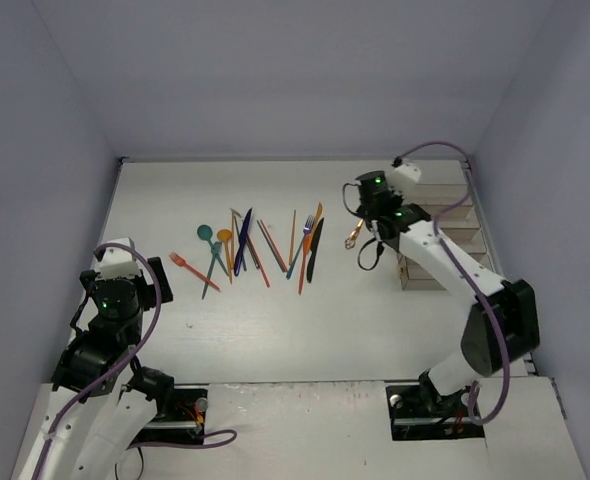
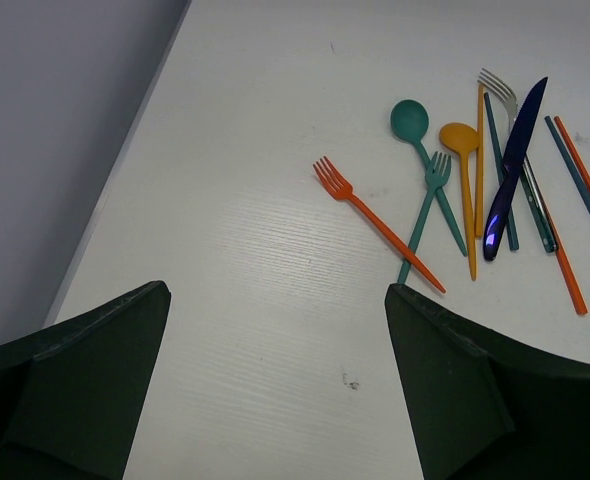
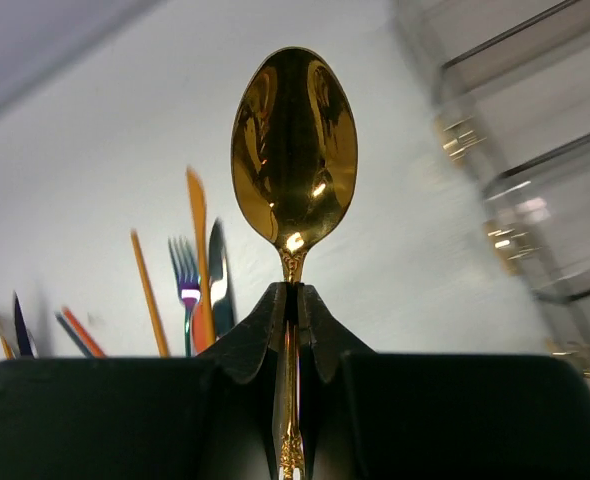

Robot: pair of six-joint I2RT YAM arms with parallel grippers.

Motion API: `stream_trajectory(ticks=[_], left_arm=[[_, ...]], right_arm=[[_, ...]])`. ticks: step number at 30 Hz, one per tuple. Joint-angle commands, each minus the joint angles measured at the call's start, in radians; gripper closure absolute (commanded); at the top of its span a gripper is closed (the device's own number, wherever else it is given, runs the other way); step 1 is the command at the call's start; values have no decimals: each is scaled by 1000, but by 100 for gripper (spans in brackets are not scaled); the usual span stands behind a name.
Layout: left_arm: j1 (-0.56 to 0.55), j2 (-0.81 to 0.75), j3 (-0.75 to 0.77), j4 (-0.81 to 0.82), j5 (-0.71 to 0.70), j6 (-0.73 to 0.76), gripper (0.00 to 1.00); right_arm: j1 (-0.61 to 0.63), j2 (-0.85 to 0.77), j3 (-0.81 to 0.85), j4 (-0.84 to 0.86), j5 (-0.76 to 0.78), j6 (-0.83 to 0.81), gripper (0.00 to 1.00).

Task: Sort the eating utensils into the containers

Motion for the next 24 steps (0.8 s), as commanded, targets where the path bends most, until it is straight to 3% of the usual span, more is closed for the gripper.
stream_trajectory(ticks=[1,13,24], left_arm=[[-5,31,25,62,-9,-37,13],[-18,49,20,63,-32,-14,13],[-21,49,20,62,-27,-12,13]], right_arm=[[-163,-152,-89,-79,145,112,100],[-509,-216,-234,-145,91,278,100],[-559,-90,-271,-144,104,401,100]])
